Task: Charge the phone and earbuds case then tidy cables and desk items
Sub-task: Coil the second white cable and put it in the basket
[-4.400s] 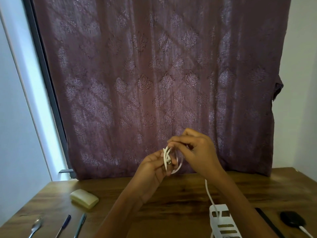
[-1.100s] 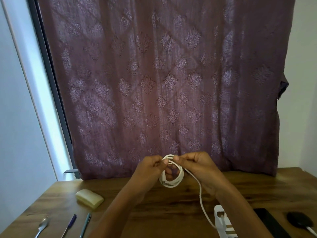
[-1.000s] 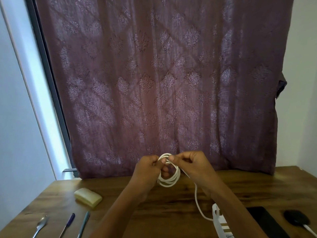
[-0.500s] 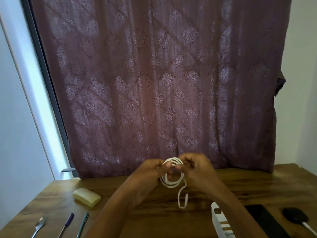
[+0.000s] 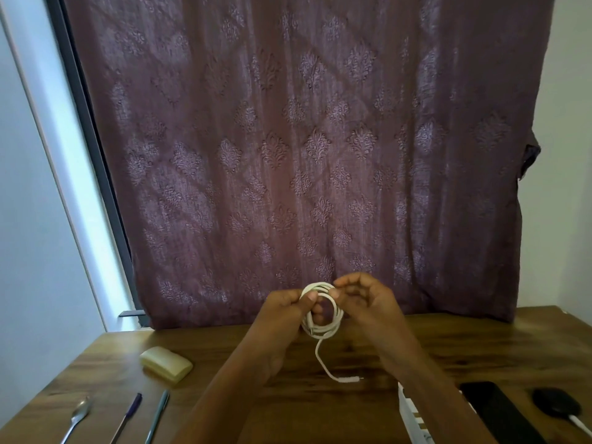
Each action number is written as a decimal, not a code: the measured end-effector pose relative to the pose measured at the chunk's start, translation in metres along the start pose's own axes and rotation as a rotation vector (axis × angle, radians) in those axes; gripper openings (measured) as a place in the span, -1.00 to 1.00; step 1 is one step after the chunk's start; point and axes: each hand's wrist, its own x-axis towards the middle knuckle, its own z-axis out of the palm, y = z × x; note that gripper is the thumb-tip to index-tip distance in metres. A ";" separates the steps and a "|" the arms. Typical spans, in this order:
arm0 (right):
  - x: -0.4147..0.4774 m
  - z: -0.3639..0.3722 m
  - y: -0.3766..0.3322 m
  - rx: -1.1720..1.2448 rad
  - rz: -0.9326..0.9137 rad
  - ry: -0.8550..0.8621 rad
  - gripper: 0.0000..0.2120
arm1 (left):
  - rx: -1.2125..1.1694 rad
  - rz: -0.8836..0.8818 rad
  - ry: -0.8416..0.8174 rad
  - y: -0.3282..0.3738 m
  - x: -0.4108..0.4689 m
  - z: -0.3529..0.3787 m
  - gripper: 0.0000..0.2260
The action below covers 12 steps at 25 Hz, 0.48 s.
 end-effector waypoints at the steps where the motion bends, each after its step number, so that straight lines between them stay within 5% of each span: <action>1: -0.003 0.001 -0.001 -0.137 -0.159 0.090 -0.92 | -0.022 0.009 0.037 0.001 0.002 -0.001 -0.78; 4: -0.012 0.004 -0.002 -0.334 -0.342 0.128 -0.89 | -0.024 0.048 0.095 0.005 0.004 -0.003 -0.75; 9: -0.014 0.009 0.000 -0.570 -0.309 0.152 -0.93 | -0.060 0.016 0.039 0.003 0.001 -0.004 -0.73; 12: -0.009 0.005 -0.012 -0.419 -0.129 -0.006 -0.91 | -0.044 0.058 -0.011 -0.003 -0.002 -0.006 -0.76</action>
